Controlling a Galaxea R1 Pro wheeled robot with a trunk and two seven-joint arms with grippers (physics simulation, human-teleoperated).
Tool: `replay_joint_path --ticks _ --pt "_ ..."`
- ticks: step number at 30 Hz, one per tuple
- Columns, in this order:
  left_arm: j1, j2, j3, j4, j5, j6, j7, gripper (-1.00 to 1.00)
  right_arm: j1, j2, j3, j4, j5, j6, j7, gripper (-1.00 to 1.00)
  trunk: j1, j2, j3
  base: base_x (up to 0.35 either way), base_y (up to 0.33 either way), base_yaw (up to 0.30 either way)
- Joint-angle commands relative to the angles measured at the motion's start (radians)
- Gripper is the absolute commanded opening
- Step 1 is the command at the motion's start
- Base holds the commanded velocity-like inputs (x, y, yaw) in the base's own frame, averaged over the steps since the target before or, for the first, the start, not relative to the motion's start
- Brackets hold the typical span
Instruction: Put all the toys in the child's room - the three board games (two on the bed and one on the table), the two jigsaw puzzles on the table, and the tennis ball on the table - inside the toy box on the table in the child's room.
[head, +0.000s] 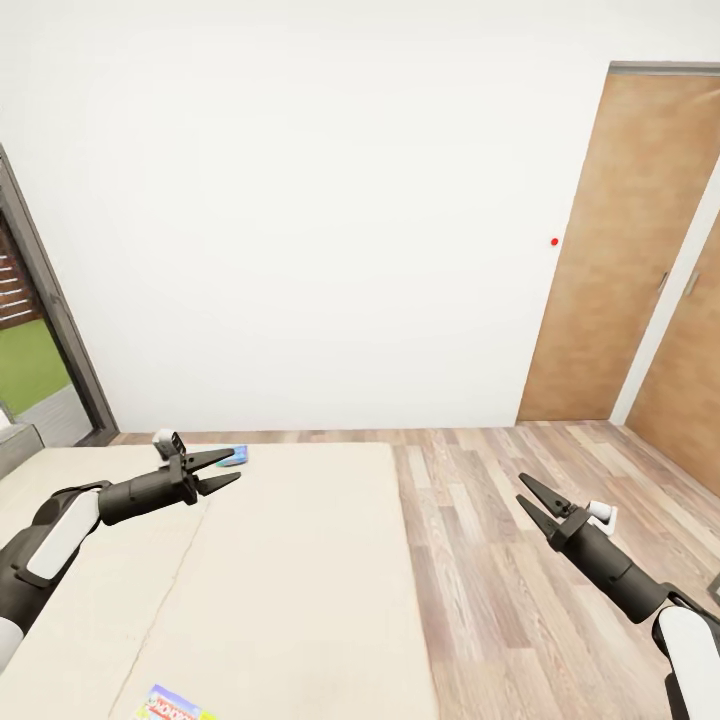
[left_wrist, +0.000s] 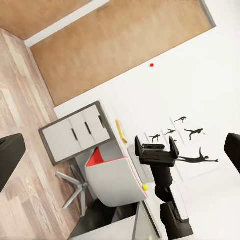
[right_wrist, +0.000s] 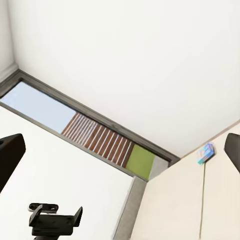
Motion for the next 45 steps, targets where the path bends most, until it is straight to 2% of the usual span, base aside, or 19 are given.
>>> replay_joint_path --ticks 1,45 --pt "-0.001 0.001 -0.002 0.001 0.003 0.004 -0.003 1.00 -0.001 0.000 -0.001 0.000 -0.001 0.006 0.002 1.00 0.001 -0.002 -0.002 0.000 0.273 0.000" --pt "-0.001 0.001 -0.002 0.001 0.003 0.003 -0.003 1.00 -0.001 0.000 -0.002 0.000 0.004 0.004 -0.005 1.00 0.001 -0.002 -0.002 0.000 0.260 0.000"
